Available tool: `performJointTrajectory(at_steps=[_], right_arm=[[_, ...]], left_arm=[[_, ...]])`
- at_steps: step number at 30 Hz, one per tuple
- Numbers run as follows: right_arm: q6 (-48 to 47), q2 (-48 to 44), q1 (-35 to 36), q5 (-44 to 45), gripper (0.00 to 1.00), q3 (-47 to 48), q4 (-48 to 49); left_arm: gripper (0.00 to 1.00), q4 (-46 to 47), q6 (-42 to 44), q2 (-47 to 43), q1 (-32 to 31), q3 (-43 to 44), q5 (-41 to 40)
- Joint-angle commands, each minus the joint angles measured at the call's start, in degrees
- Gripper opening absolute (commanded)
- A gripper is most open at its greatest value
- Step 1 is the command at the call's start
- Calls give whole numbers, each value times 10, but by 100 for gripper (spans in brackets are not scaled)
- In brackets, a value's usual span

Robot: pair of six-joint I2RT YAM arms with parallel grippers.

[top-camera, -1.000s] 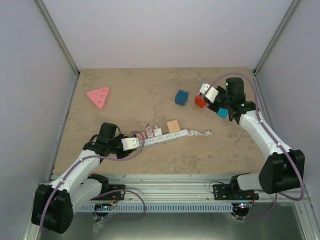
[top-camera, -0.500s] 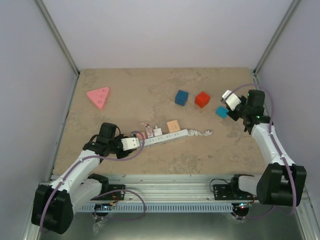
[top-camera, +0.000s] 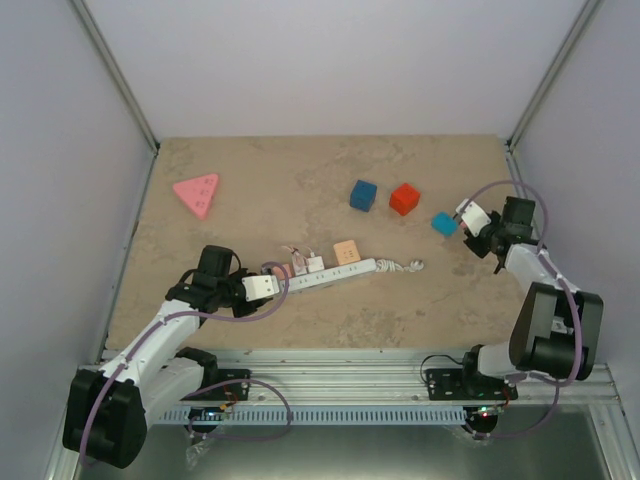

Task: Pull the plug off the socket
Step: Place the plug at the center of the board.

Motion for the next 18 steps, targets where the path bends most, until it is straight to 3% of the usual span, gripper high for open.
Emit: performJointTrajectory(at_steps=[1, 18], right_arm=[[-14, 35, -7, -11, 1, -4, 39], [-51, 105, -46, -105, 1, -13, -11]], left_arm=[[0, 18, 3, -16, 6, 4, 22], [0, 18, 4, -15, 5, 5, 22]])
